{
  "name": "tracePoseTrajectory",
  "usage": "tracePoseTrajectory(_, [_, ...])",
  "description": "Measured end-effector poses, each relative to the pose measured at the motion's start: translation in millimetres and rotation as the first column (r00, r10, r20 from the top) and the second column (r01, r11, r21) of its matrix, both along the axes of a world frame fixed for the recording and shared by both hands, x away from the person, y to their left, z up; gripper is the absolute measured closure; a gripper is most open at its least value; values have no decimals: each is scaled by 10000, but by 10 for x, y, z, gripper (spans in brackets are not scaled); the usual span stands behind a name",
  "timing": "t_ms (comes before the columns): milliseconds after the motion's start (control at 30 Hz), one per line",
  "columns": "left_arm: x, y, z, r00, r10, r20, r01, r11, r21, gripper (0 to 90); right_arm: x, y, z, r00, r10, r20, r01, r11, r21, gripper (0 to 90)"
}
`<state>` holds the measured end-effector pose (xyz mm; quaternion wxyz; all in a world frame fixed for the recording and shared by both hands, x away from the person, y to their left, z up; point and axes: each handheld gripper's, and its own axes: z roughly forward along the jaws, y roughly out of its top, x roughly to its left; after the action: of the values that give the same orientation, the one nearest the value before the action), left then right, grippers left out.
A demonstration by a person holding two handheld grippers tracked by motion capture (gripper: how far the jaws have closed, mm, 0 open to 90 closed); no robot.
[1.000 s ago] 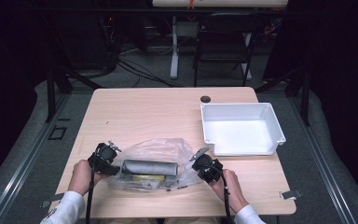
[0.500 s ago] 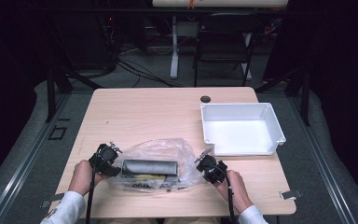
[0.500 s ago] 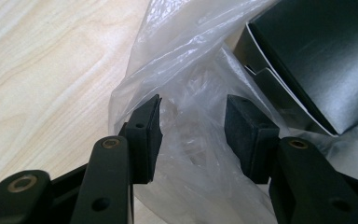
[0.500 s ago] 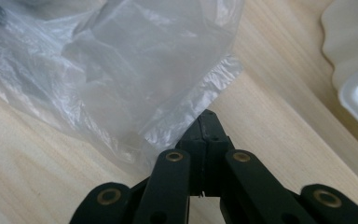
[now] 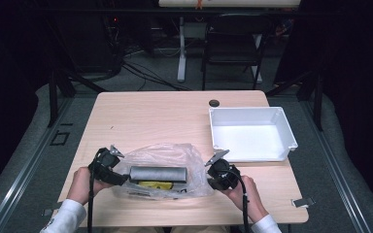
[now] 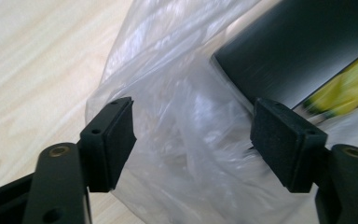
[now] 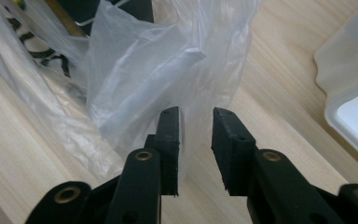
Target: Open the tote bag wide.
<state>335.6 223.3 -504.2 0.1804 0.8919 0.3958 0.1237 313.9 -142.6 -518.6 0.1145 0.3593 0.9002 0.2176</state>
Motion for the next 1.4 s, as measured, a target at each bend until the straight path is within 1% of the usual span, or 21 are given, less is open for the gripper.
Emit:
tracePoseTrajectory(67, [-17,-20,51,9998,-54,195,56,9999,-109,272,-11,4,27,9999,128,2,-128,9999,85,694])
tracePoseTrajectory(200, [-41,-20,132,9984,-144,549,175,9983,-563,213,-21,11,39,9997,218,-50,-217,9996,181,633])
tracePoseTrajectory(333, [-62,1,214,9967,-58,805,135,9953,-955,175,-24,-30,123,9987,437,-275,-430,9988,242,536])
tracePoseTrajectory(400, [-72,13,252,9951,26,989,91,9931,-1170,170,-31,-82,212,9980,513,-379,-490,9970,592,477])
tracePoseTrajectory(500, [-75,37,304,9931,138,1163,32,9895,-1442,160,-72,-147,360,9976,668,-153,-639,9873,1454,431])
tracePoseTrajectory(533, [-73,41,318,9923,172,1225,14,9886,-1502,159,-88,-148,408,9967,805,-133,-773,9837,1621,408])
tracePoseTrajectory(600, [-74,50,339,9908,282,1324,-61,9864,-1641,151,-131,-108,494,9948,1016,-6,-996,9760,1937,372])
tracePoseTrajectory(633, [-70,58,347,9904,288,1354,-60,9861,-1661,148,-157,-57,530,9927,1208,74,-1194,9681,2204,348])
tracePoseTrajectory(700, [-66,76,364,9894,350,1409,-111,9859,-1668,146,-184,59,551,9900,1379,284,-1408,9645,2233,316])
tracePoseTrajectory(767, [-61,108,378,9880,498,1461,-235,9840,-1767,144,-185,216,530,9880,1393,660,-1503,9657,2117,361])
tracePoseTrajectory(833, [-58,150,390,9882,556,1429,-286,9825,-1843,144,-132,354,449,9873,1314,895,-1449,9754,1663,486])
tracePoseTrajectory(867, [-61,173,390,9866,706,1474,-409,9799,-1955,144,-92,395,390,9870,1383,821,-1493,9778,1470,603])
tracePoseTrajectory(900, [-63,208,398,9853,765,1528,-462,9801,-1930,141,-55,410,328,9876,1408,695,-1492,9794,1363,696])
tracePoseTrajectory(1000, [-58,347,414,9796,1252,1574,-874,9699,-2275,119,23,377,143,9917,1256,289,-1278,9869,981,820])
tracePoseTrajectory(1067, [-47,441,420,9737,1597,1624,-1165,9618,-2478,112,58,313,69,9934,1148,21,-1146,9901,808,857])
tracePoseTrajectory(1133, [-34,521,418,9689,1842,1652,-1391,9577,-2519,110,68,278,25,9936,1114,-187,-1102,9922,580,867])
tracePoseTrajectory(1167, [-27,565,413,9655,2034,1624,-1572,9530,-2589,109,67,268,-13,9943,1035,-275,-1017,9930,600,872])
tracePoseTrajectory(1233, [-8,661,395,9623,2270,1498,-1827,9475,-2626,107,66,257,-77,9931,1068,-487,-1058,9942,216,885])
tracePoseTrajectory(1267, [-1,702,374,9582,2453,1471,-2008,9431,-2649,107,68,248,-106,9922,1085,-608,-1084,9941,42,889])
tracePoseTrajectory(1300, [12,748,356,9575,2524,1398,-2106,9425,-2595,107,67,240,-141,9919,1052,-705,-1056,9944,-10,892])
tracePoseTrajectory(1400, [40,845,280,9513,2861,1151,-2496,9335,-2575,106,58,206,-210,9920,924,-860,-963,9945,-417,895])
